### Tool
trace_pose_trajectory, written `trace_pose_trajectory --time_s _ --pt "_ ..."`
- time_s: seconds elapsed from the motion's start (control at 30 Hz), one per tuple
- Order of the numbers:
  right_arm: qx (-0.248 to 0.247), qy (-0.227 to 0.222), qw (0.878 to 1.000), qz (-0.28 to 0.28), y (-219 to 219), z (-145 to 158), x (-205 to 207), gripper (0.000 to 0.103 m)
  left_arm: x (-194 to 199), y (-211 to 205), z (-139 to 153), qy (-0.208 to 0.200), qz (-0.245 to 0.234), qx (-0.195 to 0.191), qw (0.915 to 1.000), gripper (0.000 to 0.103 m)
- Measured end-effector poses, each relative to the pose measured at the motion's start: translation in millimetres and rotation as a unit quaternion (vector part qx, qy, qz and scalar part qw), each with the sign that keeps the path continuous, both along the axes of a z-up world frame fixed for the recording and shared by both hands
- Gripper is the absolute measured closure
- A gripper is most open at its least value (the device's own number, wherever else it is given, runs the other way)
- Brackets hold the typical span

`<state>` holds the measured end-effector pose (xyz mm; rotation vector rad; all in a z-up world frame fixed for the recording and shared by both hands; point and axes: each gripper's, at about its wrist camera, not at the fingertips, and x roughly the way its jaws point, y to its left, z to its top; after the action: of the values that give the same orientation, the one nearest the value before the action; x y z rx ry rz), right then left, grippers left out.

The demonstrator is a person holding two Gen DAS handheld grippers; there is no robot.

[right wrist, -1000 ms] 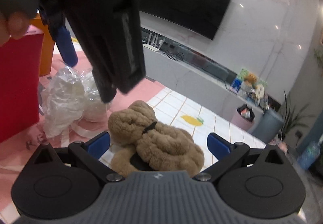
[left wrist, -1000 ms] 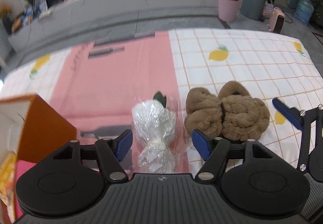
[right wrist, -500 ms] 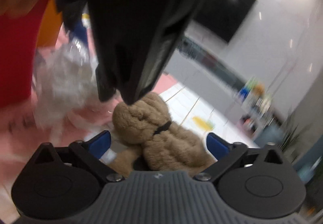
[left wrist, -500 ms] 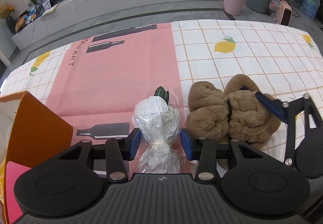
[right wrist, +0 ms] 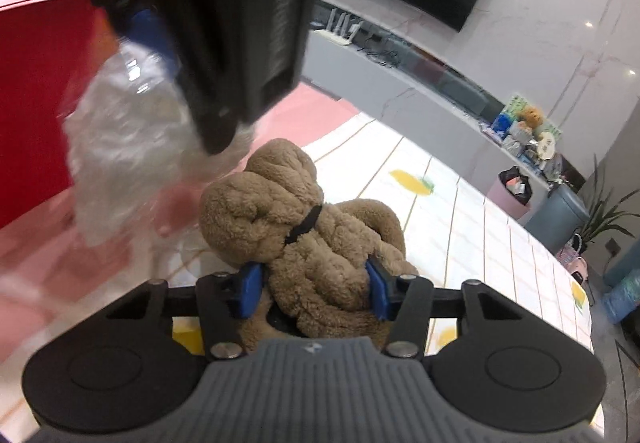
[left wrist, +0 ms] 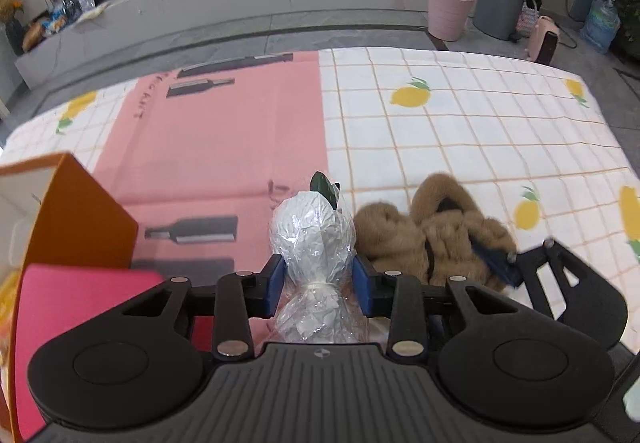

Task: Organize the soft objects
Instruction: 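Grasp the plastic-wrapped bundle with the left tool while the right tool grasps the brown plush bear, then carry the plastic bundle and plush bear over the shoebox with both tools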

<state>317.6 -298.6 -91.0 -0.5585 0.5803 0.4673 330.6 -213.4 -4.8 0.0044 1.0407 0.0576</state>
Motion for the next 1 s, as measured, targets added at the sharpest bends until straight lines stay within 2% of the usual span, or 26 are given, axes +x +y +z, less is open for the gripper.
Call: trace_pose_trajectory --time_s 0.07,0.2,0.33,0.4,0.47,0.5,0.53,0.6,0.73,0.83,0.9,0.93,1.0 --pt "-0.011 0.014 1.0 0.019 -9.2 2.8 -14.0 0.051 -13.3 -1.9 6.8 -0.009 -0.021 -0.002 0.9997 0.062" --pt "-0.053 0.05 0.993 0.091 -25.0 13.8 -44.1 0.051 -58.5 -10.5 28.4 -0.03 -0.102 0.03 0.9939 0.062" --pt "-0.097 0.066 0.98 0.158 -37.2 20.2 -81.8 0.05 -113.6 5.0 46.9 -0.022 -0.146 -0.007 0.9891 0.062" --pt "-0.113 0.044 0.98 0.158 -39.4 17.9 -97.0 0.047 -141.8 15.8 50.2 -0.032 -0.168 -0.014 0.9851 0.062" --pt "-0.139 0.015 0.98 0.144 -34.6 14.4 -111.1 0.041 -166.6 28.7 50.9 -0.049 -0.181 -0.021 0.9821 0.062" --pt "-0.152 0.005 0.98 0.128 -32.1 13.1 -116.8 0.035 -178.2 35.0 49.8 -0.062 -0.189 -0.022 0.9798 0.062" --pt "-0.156 0.006 0.982 0.107 -28.9 11.5 -121.8 0.024 -188.2 41.3 47.7 -0.078 -0.193 -0.028 0.9778 0.062" --pt "-0.133 0.024 0.987 0.081 -27.7 19.4 -127.7 0.005 -199.2 49.4 39.6 -0.095 -0.191 -0.037 0.9762 0.062" --pt "-0.052 0.037 0.997 0.047 -19.8 50.6 -155.1 0.003 -207.2 57.8 10.6 -0.113 -0.168 -0.077 0.9763 0.062" --pt "-0.016 0.05 0.997 -0.058 -10.1 64.9 -150.0 0.003 -214.3 57.6 -8.2 -0.118 -0.129 -0.088 0.9807 0.062" --pt "0.051 0.081 0.982 -0.16 -18.7 69.5 -138.9 0.003 -217.2 56.3 -16.8 -0.116 -0.124 -0.098 0.9806 0.062" --pt "0.099 0.098 0.97 -0.201 -28.2 67.5 -133.7 0.003 -217.2 54.7 -20.7 -0.116 -0.125 -0.096 0.9807 0.062" --pt "0.198 0.127 0.935 -0.265 -46.6 58.4 -129.2 0.003 -213.9 50.8 -31.3 -0.12 -0.122 -0.078 0.9822 0.062"
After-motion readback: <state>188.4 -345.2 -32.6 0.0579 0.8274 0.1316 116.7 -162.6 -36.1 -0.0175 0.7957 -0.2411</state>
